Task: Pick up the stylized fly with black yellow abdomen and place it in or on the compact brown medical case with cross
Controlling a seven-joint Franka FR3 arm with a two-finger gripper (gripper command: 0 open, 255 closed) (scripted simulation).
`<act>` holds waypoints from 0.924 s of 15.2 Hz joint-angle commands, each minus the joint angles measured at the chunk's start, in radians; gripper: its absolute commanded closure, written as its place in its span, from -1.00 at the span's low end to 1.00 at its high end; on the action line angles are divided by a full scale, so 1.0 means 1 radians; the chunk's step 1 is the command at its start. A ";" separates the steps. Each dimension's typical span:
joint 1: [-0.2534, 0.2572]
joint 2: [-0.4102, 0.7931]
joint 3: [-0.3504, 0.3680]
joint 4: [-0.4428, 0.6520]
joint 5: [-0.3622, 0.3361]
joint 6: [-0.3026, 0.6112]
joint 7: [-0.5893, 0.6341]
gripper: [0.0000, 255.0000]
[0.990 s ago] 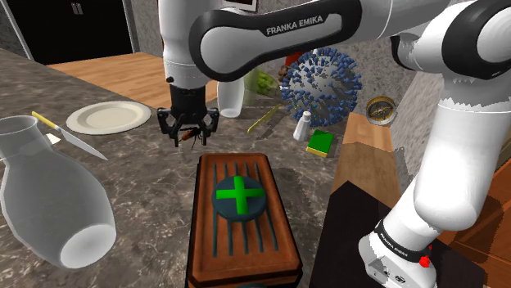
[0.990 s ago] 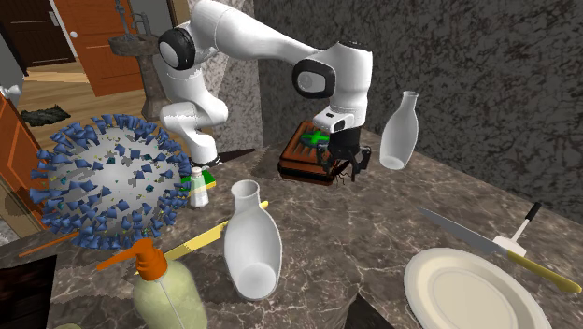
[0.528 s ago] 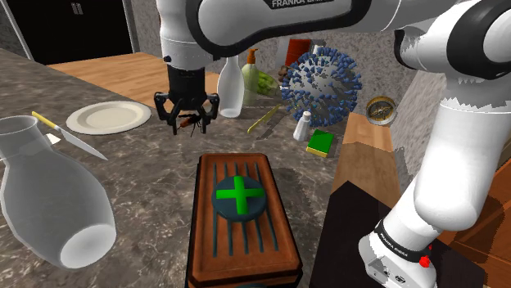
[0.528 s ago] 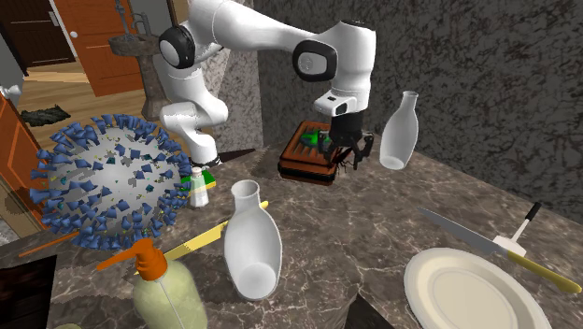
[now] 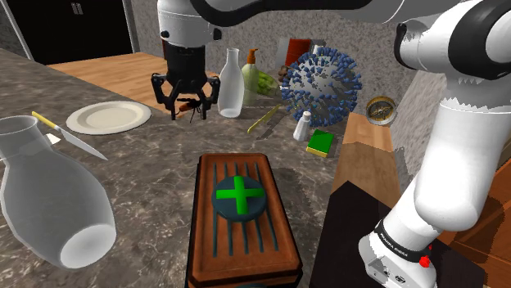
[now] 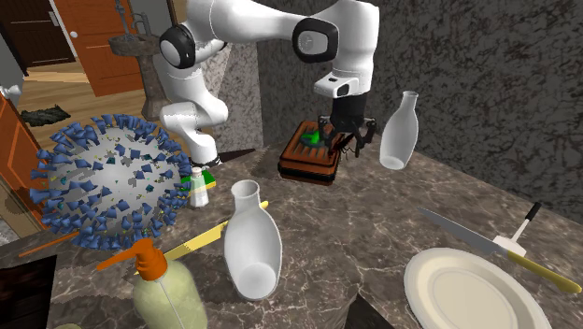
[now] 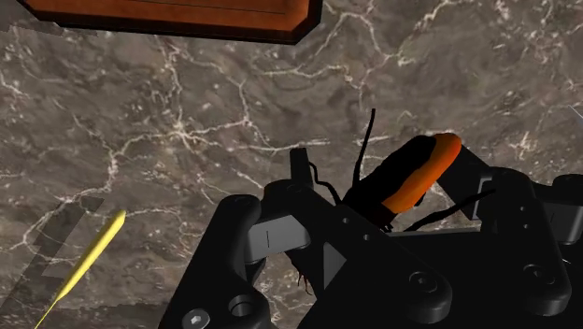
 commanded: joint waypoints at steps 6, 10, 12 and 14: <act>0.004 -0.027 0.009 0.037 0.016 -0.059 0.003 1.00; -0.030 -0.187 0.035 -0.143 0.118 -0.003 0.008 1.00; -0.034 -0.265 0.042 -0.219 0.170 0.015 0.006 1.00; -0.031 -0.341 0.045 -0.288 0.222 0.028 0.004 1.00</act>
